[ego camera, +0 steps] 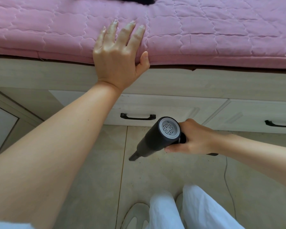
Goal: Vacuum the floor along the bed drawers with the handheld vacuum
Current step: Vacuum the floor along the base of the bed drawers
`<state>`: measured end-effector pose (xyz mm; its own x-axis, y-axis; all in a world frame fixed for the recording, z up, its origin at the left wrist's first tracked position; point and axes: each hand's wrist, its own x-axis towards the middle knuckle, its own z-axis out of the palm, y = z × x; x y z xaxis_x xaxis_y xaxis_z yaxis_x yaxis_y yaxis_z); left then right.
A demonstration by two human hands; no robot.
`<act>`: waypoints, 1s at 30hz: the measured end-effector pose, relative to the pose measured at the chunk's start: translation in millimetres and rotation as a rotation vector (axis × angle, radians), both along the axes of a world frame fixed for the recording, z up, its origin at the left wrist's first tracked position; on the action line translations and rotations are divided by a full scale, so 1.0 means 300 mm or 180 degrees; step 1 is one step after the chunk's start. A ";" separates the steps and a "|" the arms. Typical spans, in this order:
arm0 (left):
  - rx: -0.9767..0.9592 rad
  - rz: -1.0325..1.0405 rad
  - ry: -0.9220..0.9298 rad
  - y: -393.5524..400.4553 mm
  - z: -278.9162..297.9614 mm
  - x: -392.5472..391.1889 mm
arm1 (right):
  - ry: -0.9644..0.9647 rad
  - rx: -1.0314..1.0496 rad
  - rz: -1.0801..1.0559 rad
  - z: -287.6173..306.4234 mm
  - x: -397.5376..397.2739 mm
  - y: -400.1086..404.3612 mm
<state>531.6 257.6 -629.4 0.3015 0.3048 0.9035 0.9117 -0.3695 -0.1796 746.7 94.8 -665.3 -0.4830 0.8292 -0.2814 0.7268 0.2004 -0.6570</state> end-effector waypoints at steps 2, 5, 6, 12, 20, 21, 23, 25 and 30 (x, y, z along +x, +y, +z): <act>-0.0008 0.0006 -0.0009 0.000 0.000 0.001 | 0.0012 0.0011 -0.0040 -0.004 -0.004 0.002; -0.0016 0.0013 -0.0001 0.001 0.001 -0.001 | 0.0053 -0.0088 0.0066 0.003 -0.010 0.002; -0.0028 0.0013 -0.0002 0.002 0.001 -0.002 | 0.0071 -0.0163 0.0128 0.006 -0.010 0.002; -0.0031 0.0015 -0.0007 0.002 -0.001 -0.002 | 0.0000 -0.0416 0.0412 0.003 -0.013 -0.020; -0.0083 0.0010 0.0005 -0.002 0.002 0.000 | 0.0033 -0.0281 0.0245 0.004 -0.010 -0.014; -0.0087 0.0016 0.0002 -0.003 0.004 -0.001 | 0.0023 -0.0275 0.0209 0.011 -0.004 -0.008; -0.0110 0.0025 -0.0010 -0.006 0.006 -0.001 | -0.0010 -0.0281 0.0121 0.023 0.008 0.008; -0.0148 0.0026 -0.0019 -0.012 0.009 0.002 | -0.0066 -0.0278 0.0085 0.038 0.018 0.019; -0.0362 0.0028 -0.0069 -0.034 0.021 0.006 | -0.0231 -0.0356 0.0238 0.059 0.038 0.026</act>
<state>533.4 247.3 -623.2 0.2789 0.4084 0.8692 0.9183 -0.3783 -0.1170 758.3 102.5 -647.6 -0.5173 0.7532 -0.4064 0.7589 0.1842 -0.6246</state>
